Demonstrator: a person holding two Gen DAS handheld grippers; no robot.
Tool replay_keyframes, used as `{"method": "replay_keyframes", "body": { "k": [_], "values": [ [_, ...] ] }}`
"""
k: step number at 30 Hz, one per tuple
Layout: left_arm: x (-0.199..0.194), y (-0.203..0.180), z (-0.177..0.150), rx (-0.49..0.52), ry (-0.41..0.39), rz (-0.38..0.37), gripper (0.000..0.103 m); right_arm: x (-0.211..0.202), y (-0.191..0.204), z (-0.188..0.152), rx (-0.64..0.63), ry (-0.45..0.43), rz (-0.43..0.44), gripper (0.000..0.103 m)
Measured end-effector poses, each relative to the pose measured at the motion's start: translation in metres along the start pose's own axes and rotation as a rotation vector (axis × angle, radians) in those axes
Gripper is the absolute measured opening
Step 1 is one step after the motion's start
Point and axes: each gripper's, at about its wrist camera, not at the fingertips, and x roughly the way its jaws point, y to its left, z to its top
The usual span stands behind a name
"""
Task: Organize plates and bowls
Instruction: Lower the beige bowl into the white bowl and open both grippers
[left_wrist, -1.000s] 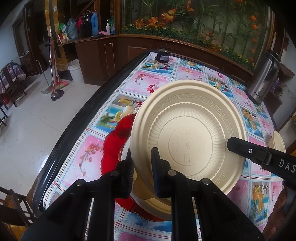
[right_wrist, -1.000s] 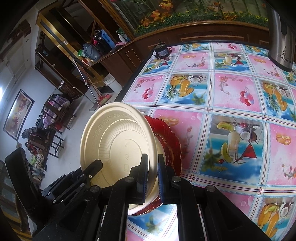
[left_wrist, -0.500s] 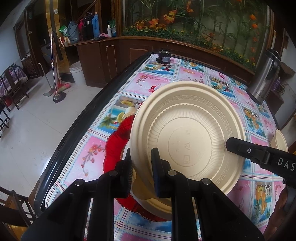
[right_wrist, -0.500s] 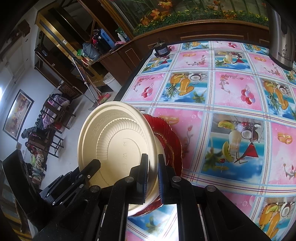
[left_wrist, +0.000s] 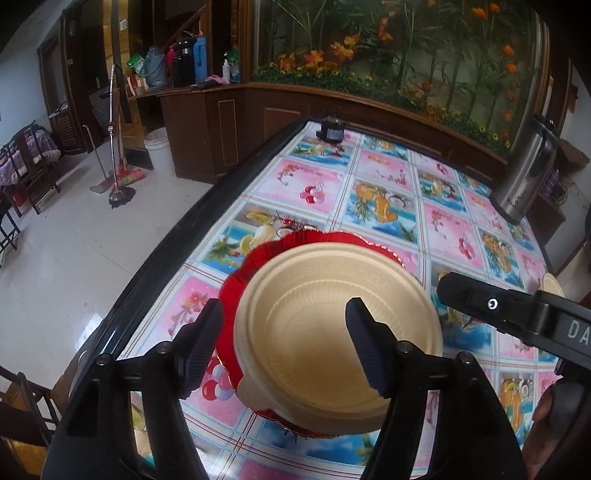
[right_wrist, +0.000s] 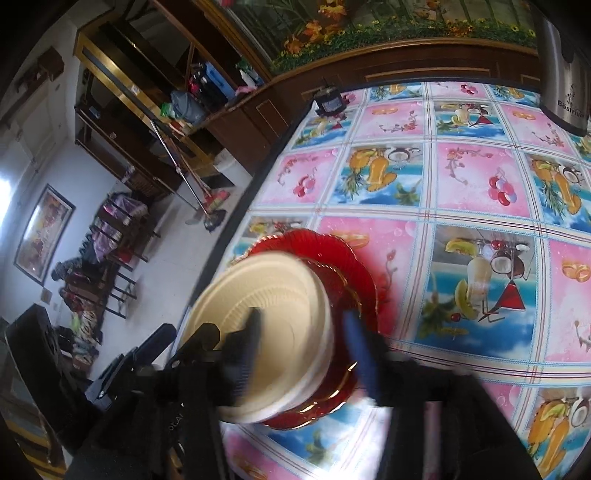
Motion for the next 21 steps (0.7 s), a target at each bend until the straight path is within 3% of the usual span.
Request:
{"method": "replay_keyframes", "body": {
  "k": [4, 6, 10, 15, 21],
  "values": [
    [-0.027, 0.004, 0.004, -0.043, -0.092, -0.006, 0.069, -0.019, 0.000, 0.000, 0.027, -0.050, 0.037, 0.077],
    [-0.040, 0.001, 0.005, -0.050, -0.149, -0.016, 0.078, -0.032, -0.003, -0.001, 0.056, -0.083, 0.060, 0.080],
    [-0.061, -0.022, 0.001, -0.007, -0.213, -0.097, 0.083, -0.061, -0.014, -0.010, 0.081, -0.143, 0.088, 0.090],
    [-0.050, -0.071, -0.013, 0.117, -0.118, -0.215, 0.083, -0.088, -0.061, -0.036, 0.189, -0.148, 0.108, 0.091],
    [-0.020, -0.146, -0.036, 0.233, 0.048, -0.322, 0.083, -0.124, -0.145, -0.077, 0.340, -0.167, 0.030, 0.092]
  ]
}}
